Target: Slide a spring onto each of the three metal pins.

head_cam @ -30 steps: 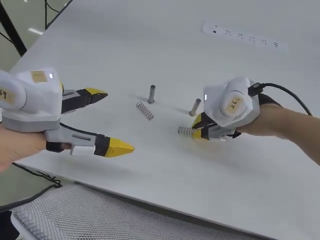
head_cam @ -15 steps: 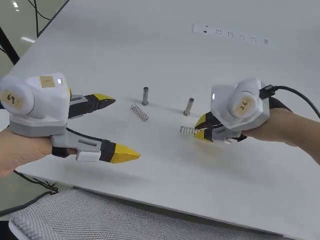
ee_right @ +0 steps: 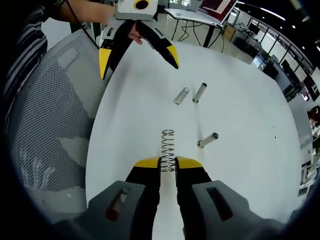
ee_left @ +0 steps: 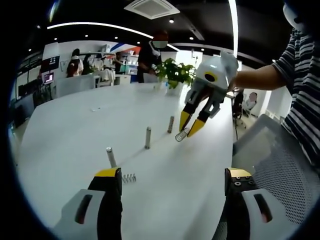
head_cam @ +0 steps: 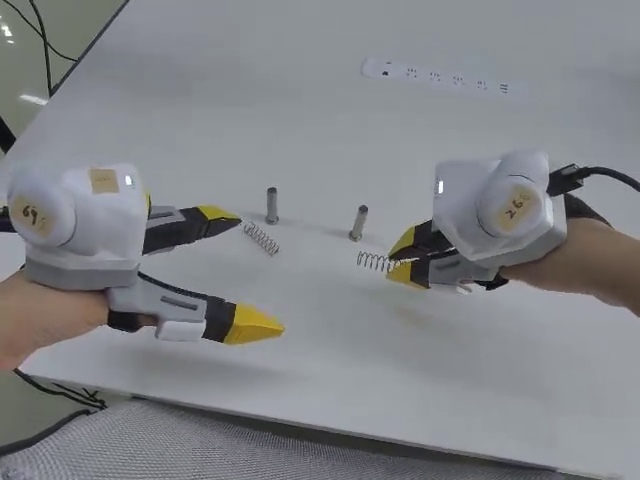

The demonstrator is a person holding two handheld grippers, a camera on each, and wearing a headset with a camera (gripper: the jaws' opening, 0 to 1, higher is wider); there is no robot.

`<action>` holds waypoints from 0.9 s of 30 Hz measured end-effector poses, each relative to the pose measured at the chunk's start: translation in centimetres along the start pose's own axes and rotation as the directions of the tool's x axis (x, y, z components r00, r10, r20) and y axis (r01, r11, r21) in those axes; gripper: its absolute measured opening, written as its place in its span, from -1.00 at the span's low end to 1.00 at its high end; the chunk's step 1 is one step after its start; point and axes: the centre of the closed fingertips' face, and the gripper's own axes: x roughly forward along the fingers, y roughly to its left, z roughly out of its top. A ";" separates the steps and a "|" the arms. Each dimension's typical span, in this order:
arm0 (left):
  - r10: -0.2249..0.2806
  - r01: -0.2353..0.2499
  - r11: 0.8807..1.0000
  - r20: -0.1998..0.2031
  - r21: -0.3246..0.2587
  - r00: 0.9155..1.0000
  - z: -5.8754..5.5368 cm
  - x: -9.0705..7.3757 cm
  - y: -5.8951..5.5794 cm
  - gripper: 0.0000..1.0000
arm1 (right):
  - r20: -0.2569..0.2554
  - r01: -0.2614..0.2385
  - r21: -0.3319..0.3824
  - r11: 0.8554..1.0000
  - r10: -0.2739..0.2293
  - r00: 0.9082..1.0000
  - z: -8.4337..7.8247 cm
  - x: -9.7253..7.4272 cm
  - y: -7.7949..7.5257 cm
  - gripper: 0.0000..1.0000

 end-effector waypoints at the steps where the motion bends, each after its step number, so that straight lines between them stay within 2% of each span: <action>1: -0.005 0.005 1.000 0.001 0.000 1.000 0.0 0.2 0.0 0.65 | 0.001 -0.001 0.000 1.000 0.001 1.000 0.1 0.0 0.1 -0.75; 6: -0.048 0.048 0.999 -0.016 0.016 0.999 -0.1 1.3 -0.6 0.54 | 0.001 -0.003 -0.011 1.000 0.003 1.000 0.4 0.3 0.8 -0.75; 10: -0.093 0.093 0.995 -0.009 0.026 0.996 0.5 2.6 -1.3 0.40 | -0.001 -0.007 -0.016 1.000 0.007 1.000 0.6 0.3 1.4 -0.75; 13: -0.131 0.131 0.991 -0.003 0.037 0.991 1.0 3.5 -1.9 0.17 | -0.005 -0.007 -0.028 1.000 0.007 1.000 0.8 0.2 1.6 -0.75; 16: -0.172 0.173 0.983 -0.026 0.063 0.985 1.0 4.6 -2.7 0.06 | -0.009 -0.005 -0.041 0.999 0.004 1.000 1.0 0.0 1.6 -0.75; 20: -0.196 0.199 0.975 -0.039 0.094 0.980 1.4 5.6 -3.4 -0.03 | -0.007 -0.007 -0.046 0.999 0.006 1.000 1.2 -0.1 1.7 -0.75; 27: -0.210 0.212 0.972 -0.031 0.105 0.977 1.8 6.3 -3.4 -0.21 | 0.003 -0.014 -0.045 0.999 0.014 1.000 1.5 0.0 2.2 -0.75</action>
